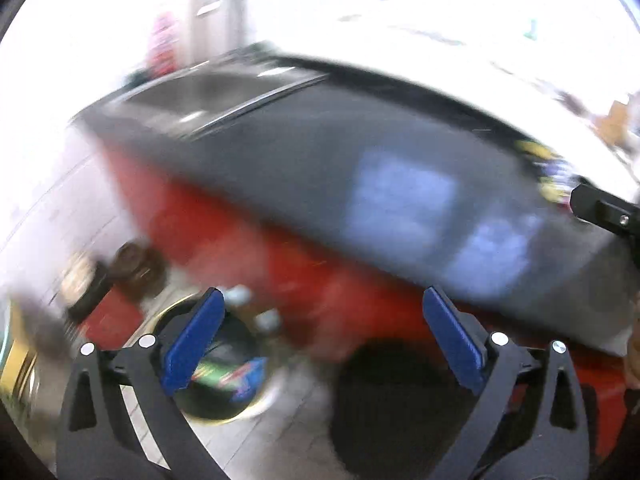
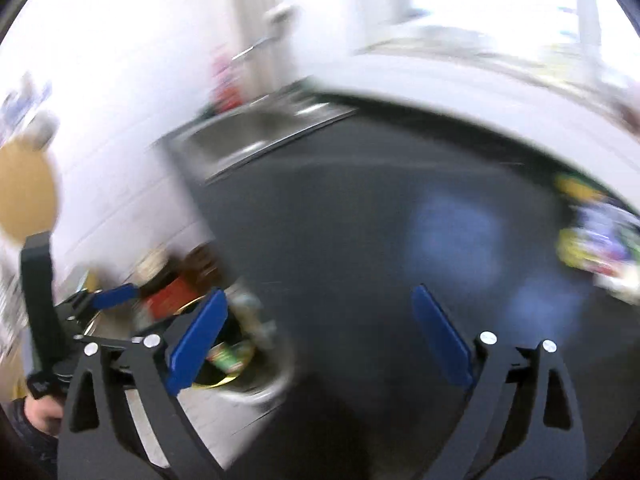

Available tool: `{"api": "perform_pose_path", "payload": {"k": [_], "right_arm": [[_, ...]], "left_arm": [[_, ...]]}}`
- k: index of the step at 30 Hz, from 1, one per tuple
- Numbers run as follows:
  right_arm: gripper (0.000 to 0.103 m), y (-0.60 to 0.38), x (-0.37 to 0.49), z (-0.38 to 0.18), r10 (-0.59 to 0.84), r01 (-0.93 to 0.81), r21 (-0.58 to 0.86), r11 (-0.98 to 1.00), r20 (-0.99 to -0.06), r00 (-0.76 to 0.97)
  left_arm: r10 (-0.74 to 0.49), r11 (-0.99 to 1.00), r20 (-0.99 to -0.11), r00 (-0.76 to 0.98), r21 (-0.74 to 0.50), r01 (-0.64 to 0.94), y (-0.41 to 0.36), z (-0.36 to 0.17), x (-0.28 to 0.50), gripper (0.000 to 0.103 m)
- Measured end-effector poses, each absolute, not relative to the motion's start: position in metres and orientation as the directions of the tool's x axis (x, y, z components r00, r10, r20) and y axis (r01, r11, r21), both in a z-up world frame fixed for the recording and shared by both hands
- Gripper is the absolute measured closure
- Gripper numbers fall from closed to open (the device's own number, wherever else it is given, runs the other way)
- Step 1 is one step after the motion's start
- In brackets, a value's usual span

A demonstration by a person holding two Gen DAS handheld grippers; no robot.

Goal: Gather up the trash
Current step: 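Move both tools back up to the counter, then grasp the crumpled plastic bag with the left gripper while the right grasps the green packet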

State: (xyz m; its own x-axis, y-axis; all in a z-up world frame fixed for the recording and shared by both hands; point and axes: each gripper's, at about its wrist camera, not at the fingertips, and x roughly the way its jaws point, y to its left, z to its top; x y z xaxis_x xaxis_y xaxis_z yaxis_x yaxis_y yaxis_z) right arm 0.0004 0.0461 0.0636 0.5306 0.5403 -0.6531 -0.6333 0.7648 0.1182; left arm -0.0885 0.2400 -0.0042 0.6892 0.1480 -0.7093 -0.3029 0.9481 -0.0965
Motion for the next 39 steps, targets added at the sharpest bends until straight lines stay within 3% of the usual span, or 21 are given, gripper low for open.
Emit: {"api": "perform_pose_path", "payload": {"k": [6,11,23,30,37,39], "right_arm": [[0.010,-0.128,0.026,0.084,0.314,-0.331,0.091,0.939,-0.621,0.718],[0.010,-0.225,0.036,0.087,0.221,-0.186,0.121,0.975,-0.619,0.754],[0.010,-0.278,0.073,0.080,0.197,-0.115,0.169,0.979,-0.631,0.750],[0.010,-0.285,0.153,0.063,0.161,-0.076,0.155,0.985,-0.668,0.727],[0.010,-0.307,0.249,0.029,0.183,0.001,0.249,0.969,-0.715,0.675],[0.011,-0.313,0.271,0.019,0.184,0.030,0.271,0.962,-0.728,0.660]], "left_arm": [[-0.099,0.988,-0.676,0.730,-0.155,-0.009,0.117,0.022,-0.006,0.007],[-0.196,0.981,-0.681,0.706,-0.136,0.142,0.034,0.025,0.033,0.007],[-0.200,0.974,-0.697,0.689,-0.069,0.214,-0.014,0.025,0.101,0.007],[-0.192,0.968,-0.687,0.701,-0.017,0.249,-0.030,0.013,0.178,0.007],[-0.217,0.958,-0.696,0.685,-0.018,0.286,-0.041,-0.008,0.251,0.007],[-0.222,0.955,-0.705,0.674,-0.018,0.296,-0.045,-0.016,0.266,0.012]]}}
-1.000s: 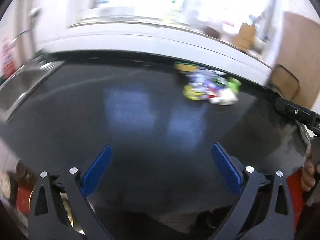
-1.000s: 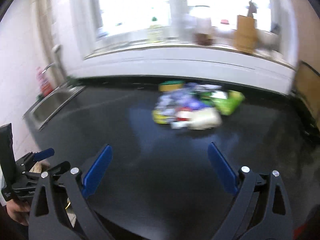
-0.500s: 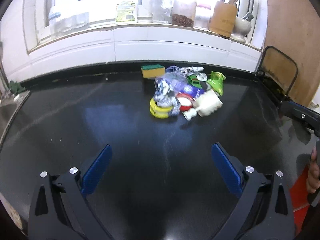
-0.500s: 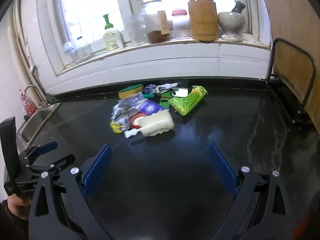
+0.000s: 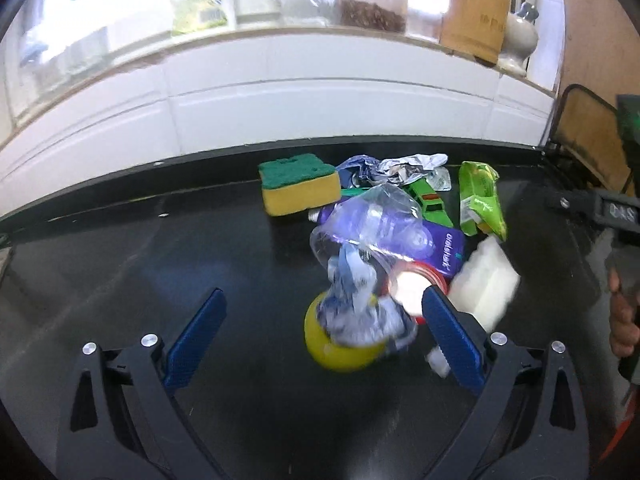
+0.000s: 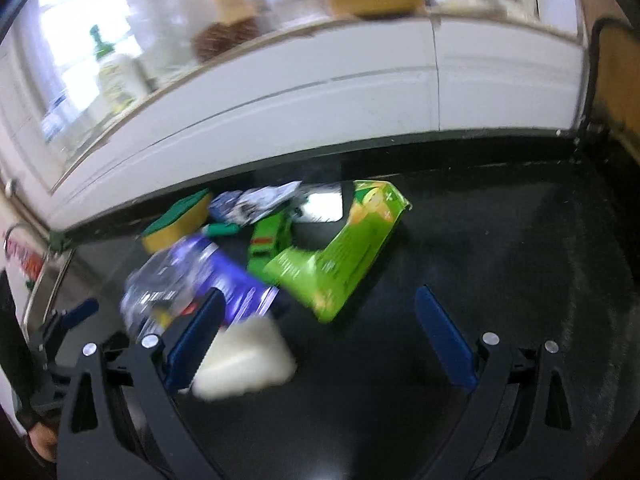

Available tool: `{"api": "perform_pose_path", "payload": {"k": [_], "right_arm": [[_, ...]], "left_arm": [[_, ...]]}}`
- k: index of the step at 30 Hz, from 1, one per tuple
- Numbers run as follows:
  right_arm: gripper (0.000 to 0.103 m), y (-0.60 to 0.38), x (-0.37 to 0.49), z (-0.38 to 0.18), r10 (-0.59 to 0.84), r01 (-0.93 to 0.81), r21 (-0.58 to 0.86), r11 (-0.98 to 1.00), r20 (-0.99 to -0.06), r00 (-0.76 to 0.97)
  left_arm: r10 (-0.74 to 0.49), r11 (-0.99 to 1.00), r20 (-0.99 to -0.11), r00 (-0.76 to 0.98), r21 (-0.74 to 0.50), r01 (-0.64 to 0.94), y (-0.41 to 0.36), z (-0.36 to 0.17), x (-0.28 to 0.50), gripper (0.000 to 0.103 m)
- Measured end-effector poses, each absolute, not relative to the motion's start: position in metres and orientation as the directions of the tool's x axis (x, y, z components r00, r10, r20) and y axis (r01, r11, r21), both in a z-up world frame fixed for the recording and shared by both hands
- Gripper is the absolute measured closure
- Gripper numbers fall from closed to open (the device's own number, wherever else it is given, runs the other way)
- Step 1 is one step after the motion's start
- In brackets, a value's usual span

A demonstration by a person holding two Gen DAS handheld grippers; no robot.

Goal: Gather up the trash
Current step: 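Grasp the crumpled plastic bag with the left gripper while the right grasps the green packet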

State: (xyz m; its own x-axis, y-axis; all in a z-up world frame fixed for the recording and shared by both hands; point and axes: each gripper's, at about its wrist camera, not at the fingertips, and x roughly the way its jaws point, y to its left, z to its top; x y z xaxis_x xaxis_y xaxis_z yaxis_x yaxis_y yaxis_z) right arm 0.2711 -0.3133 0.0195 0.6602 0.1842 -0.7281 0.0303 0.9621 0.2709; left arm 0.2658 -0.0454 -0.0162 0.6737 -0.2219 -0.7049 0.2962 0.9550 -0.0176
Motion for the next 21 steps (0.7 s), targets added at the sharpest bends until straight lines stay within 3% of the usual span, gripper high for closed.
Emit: {"api": "perform_pose_path", "payload": {"k": [4,7,9,11,15,21], "right_arm": [[0.013,-0.319,0.302,0.002,0.193,0.071,0.304,0.950,-0.751,0.631],[0.016,-0.322,0.317,-0.007,0.210,0.090,0.332,0.939,-0.761,0.613],[0.021,-0.323,0.325,-0.014,0.214,0.110,0.344,0.933,-0.771,0.600],[0.028,-0.324,0.332,-0.022,0.230,0.127,0.366,0.922,-0.781,0.581],[0.059,-0.324,0.334,-0.027,0.248,0.137,0.388,0.911,-0.784,0.568],[0.064,-0.321,0.311,-0.003,0.215,0.110,0.352,0.929,-0.759,0.615]], "left_arm": [[-0.239,0.946,-0.729,0.642,-0.025,0.324,-0.053,-0.029,0.278,0.029],[-0.259,0.938,-0.732,0.630,-0.034,0.345,-0.056,-0.033,0.280,0.049],[-0.267,0.936,-0.730,0.629,-0.041,0.350,-0.057,-0.033,0.278,0.071],[-0.281,0.933,-0.730,0.622,-0.056,0.355,-0.056,-0.031,0.276,0.080],[-0.287,0.933,-0.726,0.625,-0.064,0.354,-0.054,-0.025,0.271,0.083],[-0.285,0.941,-0.692,0.663,-0.069,0.332,-0.047,0.004,0.254,0.083]]}}
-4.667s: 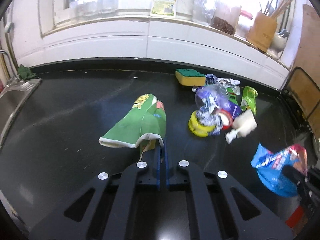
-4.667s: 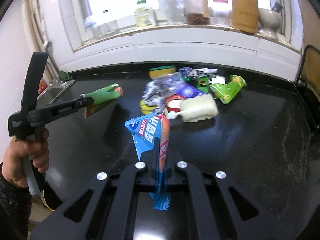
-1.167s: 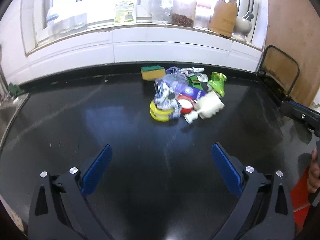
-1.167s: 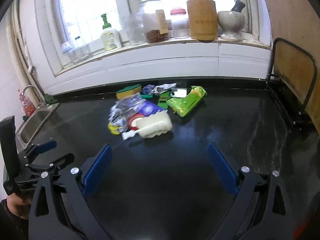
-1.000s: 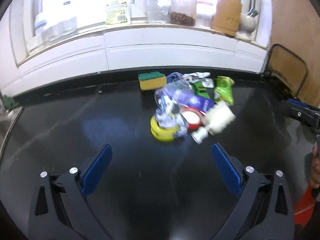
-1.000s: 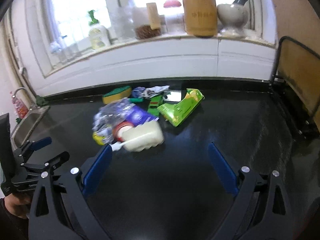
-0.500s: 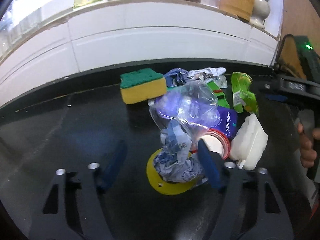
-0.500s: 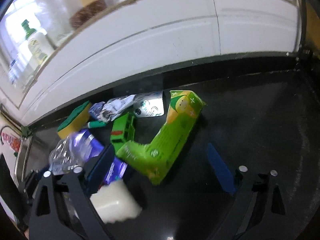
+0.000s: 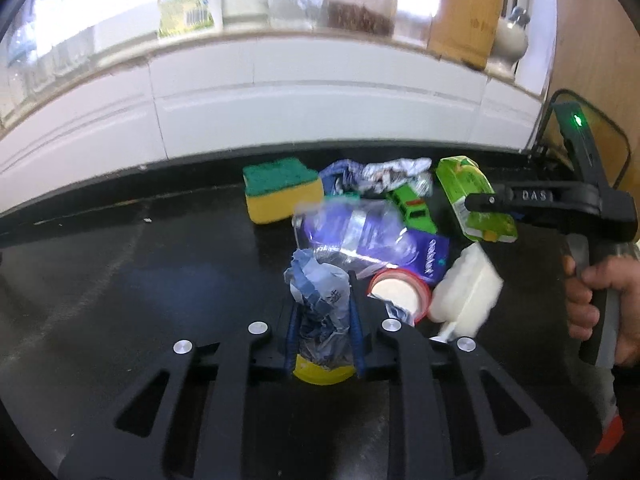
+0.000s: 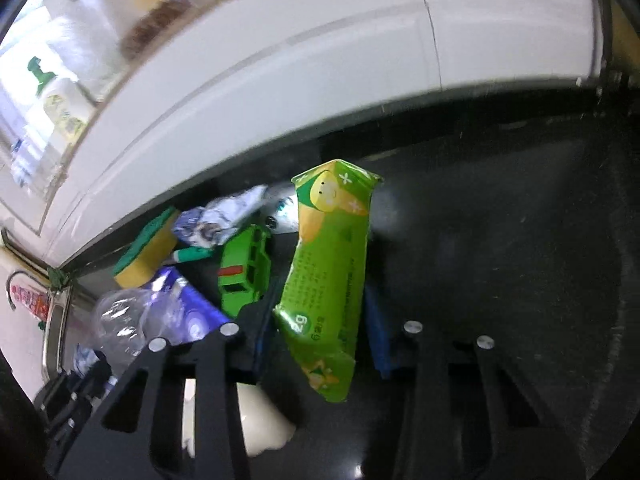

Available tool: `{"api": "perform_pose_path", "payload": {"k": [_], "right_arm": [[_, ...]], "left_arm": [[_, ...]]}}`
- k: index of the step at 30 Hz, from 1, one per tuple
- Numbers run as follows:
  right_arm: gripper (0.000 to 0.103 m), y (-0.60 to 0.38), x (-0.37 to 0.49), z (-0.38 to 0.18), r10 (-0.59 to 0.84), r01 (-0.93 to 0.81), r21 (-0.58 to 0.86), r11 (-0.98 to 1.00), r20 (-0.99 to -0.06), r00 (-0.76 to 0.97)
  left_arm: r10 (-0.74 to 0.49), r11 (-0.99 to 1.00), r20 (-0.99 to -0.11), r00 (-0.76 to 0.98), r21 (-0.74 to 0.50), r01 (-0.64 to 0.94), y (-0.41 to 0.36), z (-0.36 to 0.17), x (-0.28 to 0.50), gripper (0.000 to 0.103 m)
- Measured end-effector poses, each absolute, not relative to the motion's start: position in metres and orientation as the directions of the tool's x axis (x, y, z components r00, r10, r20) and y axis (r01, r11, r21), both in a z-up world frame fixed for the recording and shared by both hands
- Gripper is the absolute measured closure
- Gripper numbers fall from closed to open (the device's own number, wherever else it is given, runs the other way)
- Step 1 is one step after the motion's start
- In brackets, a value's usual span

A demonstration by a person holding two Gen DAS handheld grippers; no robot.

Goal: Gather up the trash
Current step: 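Grasp the crumpled plastic bag with the left gripper while the right grasps the green packet, then carry both items to the bin and open both grippers over it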

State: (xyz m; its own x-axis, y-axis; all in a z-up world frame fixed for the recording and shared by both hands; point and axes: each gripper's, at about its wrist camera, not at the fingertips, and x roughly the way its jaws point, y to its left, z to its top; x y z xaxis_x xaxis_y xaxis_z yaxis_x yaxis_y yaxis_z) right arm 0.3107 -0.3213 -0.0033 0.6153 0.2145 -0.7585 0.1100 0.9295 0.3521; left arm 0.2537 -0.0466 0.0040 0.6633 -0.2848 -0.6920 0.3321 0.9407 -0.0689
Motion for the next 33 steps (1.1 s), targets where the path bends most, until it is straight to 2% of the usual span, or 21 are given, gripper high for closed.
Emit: {"api": "perform_pose_path", "payload": {"k": [8,15,26,33], "right_arm": [[0.064,-0.311,0.254,0.049,0.203,0.037,0.303,0.952,-0.721,0.663],[0.063,-0.291,0.170,0.073,0.184,-0.029,0.228,0.973,-0.698,0.692],[0.063,-0.264,0.058,0.065,0.210,-0.101,0.195,0.975,-0.689,0.694],[0.063,-0.256,0.047,0.067,0.206,-0.108,0.184,0.977,-0.681,0.702]], "left_arm": [[-0.269,0.948,-0.668,0.694,-0.058,0.312,-0.037,0.039,0.212,0.083],[-0.210,0.966,-0.702,0.680,-0.044,0.253,-0.031,0.039,0.149,0.083],[-0.227,0.966,-0.723,0.653,-0.079,0.248,-0.033,0.028,0.077,0.083],[-0.226,0.966,-0.719,0.657,-0.082,0.243,-0.031,0.029,0.071,0.083]]}}
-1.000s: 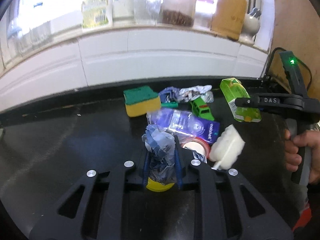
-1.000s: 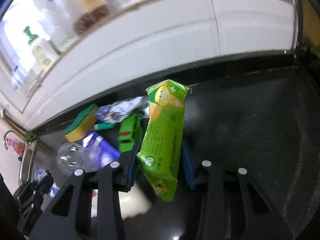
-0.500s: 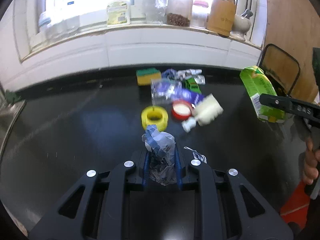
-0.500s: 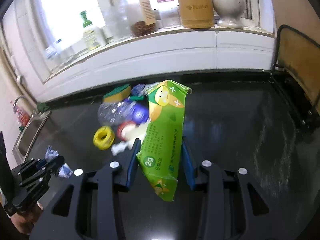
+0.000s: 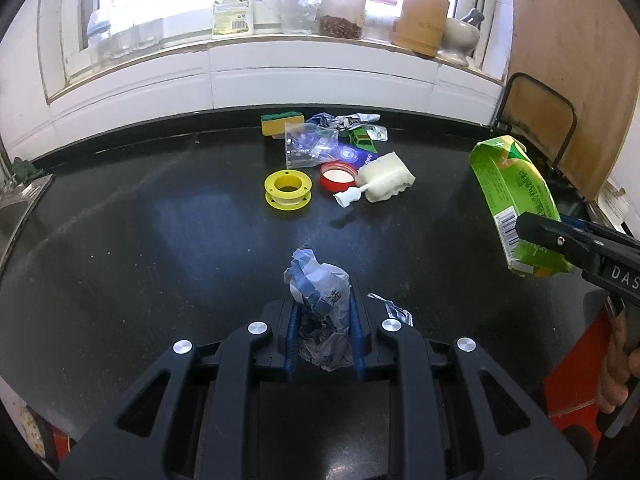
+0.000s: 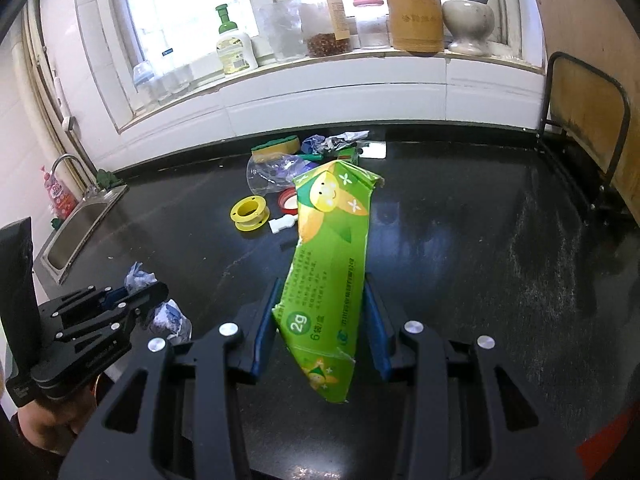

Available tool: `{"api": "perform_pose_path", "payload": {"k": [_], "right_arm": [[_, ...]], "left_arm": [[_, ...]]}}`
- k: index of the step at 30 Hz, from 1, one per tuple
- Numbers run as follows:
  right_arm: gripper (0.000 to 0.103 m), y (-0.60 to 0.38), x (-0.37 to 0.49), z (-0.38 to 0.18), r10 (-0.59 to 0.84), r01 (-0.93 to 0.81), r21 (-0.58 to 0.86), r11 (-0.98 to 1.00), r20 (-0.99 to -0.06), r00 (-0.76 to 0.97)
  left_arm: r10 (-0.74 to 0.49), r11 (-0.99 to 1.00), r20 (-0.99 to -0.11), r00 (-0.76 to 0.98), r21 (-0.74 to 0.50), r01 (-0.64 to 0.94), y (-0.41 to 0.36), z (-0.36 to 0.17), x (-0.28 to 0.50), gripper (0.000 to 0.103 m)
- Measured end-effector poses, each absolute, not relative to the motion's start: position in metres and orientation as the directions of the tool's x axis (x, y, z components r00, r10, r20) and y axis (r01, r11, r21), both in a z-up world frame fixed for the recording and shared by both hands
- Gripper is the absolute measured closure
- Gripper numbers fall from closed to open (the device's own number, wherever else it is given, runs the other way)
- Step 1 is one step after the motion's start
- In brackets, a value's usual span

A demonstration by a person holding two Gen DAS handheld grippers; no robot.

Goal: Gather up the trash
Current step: 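Carry both items to the bin and open both grippers over it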

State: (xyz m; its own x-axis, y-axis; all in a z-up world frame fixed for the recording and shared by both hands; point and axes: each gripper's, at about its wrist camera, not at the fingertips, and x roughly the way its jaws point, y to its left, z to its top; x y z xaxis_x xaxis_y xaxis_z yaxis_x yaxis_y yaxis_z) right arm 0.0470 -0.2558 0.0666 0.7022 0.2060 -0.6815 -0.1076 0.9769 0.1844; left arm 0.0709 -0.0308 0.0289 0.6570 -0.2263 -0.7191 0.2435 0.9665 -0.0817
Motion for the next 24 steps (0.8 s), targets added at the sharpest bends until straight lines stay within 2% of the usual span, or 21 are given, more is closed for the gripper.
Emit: {"api": "perform_pose_path", "payload": {"k": [6,11,17,24], "right_arm": [[0.063,-0.242,0.050,0.068,0.226,-0.140,0.180,0.974,-0.680,0.697],[0.063,-0.199,0.056,0.077,0.306,-0.240,0.192,0.952,-0.667,0.679],[0.063,-0.108,0.059,0.091,0.464,-0.433,0.223,0.874,-0.650,0.602],[0.063,0.047,0.037,0.070,0.654,-0.689,0.275,0.671,-0.657,0.374]], "left_arm": [[-0.200,0.976,-0.715,0.670,-0.081,0.204,-0.013,0.030,0.069,0.083],[-0.139,0.989,-0.704,0.696,-0.068,0.128,0.024,0.035,0.057,0.083],[-0.008,0.998,-0.684,0.729,-0.053,-0.039,0.102,0.043,0.015,0.083],[0.202,0.953,-0.683,0.702,-0.030,-0.303,0.215,0.039,-0.058,0.083]]}}
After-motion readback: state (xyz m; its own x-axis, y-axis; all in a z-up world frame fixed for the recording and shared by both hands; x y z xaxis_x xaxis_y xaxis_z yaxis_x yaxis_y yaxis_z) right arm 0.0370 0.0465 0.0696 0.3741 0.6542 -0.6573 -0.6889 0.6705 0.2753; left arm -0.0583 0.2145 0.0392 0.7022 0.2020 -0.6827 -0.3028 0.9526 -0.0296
